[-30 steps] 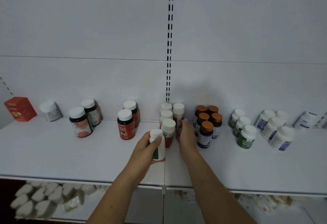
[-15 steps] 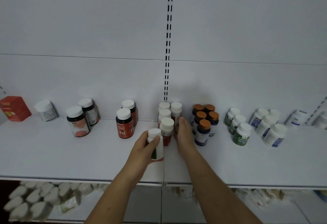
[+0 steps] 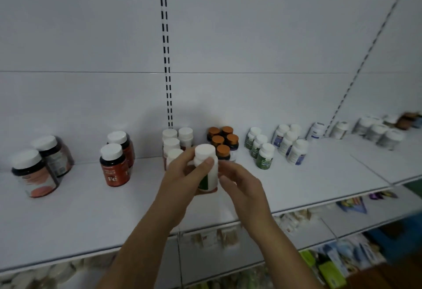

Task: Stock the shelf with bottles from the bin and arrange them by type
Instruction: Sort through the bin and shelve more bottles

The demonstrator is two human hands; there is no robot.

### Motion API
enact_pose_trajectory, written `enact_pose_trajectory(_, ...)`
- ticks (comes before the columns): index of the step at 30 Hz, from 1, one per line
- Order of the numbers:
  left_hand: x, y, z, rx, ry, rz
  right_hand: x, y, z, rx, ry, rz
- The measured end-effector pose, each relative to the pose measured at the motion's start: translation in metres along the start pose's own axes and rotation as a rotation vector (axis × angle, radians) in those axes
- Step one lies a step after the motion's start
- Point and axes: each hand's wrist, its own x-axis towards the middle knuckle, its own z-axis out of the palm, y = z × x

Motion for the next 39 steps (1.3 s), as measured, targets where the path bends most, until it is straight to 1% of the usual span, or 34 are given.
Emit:
enact_pose_trajectory(3, 0.004, 0.0, 0.027, 0.0, -0.075, 0.001, -0.013, -0.017, -0.021, -0.07, 0.054, 0.009)
enact_pose_trajectory(7, 0.005, -0.008, 0.053, 0.01, -0.199, -0.014, -0.032, -0.023, -0.037, -0.188, 0.233, 0.022)
enact_pose_trajectory(10, 0.006, -0.015, 0.069, 0.106, -0.277, 0.054, -0.04, -0.02, -0.048, -0.246, 0.326, 0.013)
enact_pose_trajectory(13, 0.009, -0.02, 0.083, 0.315, -0.367, 0.169, -0.041, -0.009, -0.065, -0.248, 0.372, 0.012)
enact_pose_trajectory(15, 0.012, -0.023, 0.09, 0.51, -0.4, 0.257, -0.037, 0.008, -0.084, -0.254, 0.423, 0.026)
enact_pose_trajectory(18, 0.019, -0.036, 0.098, 0.895, -0.36, 0.48, -0.019, 0.041, -0.117, -0.295, 0.461, 0.094)
enact_pose_trajectory(20, 0.027, -0.046, 0.107, 1.083, -0.32, 0.535, -0.001, 0.066, -0.139, -0.345, 0.443, 0.146)
enact_pose_trajectory(24, 0.044, -0.063, 0.132, 1.329, -0.243, 0.486, 0.037, 0.104, -0.17, -0.378, 0.36, 0.2)
enact_pose_trajectory(27, 0.052, -0.072, 0.146, 1.437, -0.216, 0.437, 0.061, 0.124, -0.183, -0.364, 0.261, 0.248)
enact_pose_trajectory(29, 0.055, -0.077, 0.153, 1.485, -0.21, 0.4, 0.073, 0.136, -0.19, -0.364, 0.21, 0.222)
enact_pose_trajectory(33, 0.056, -0.081, 0.16, 1.483, -0.156, 0.354, 0.082, 0.151, -0.198, -0.292, 0.195, 0.178)
enact_pose_trajectory(37, 0.06, -0.085, 0.16, 1.445, -0.111, 0.29, 0.068, 0.153, -0.202, -0.245, 0.249, 0.172)
enact_pose_trajectory(39, 0.063, -0.088, 0.158, 1.418, -0.092, 0.279, 0.058, 0.154, -0.203, -0.283, 0.268, 0.076)
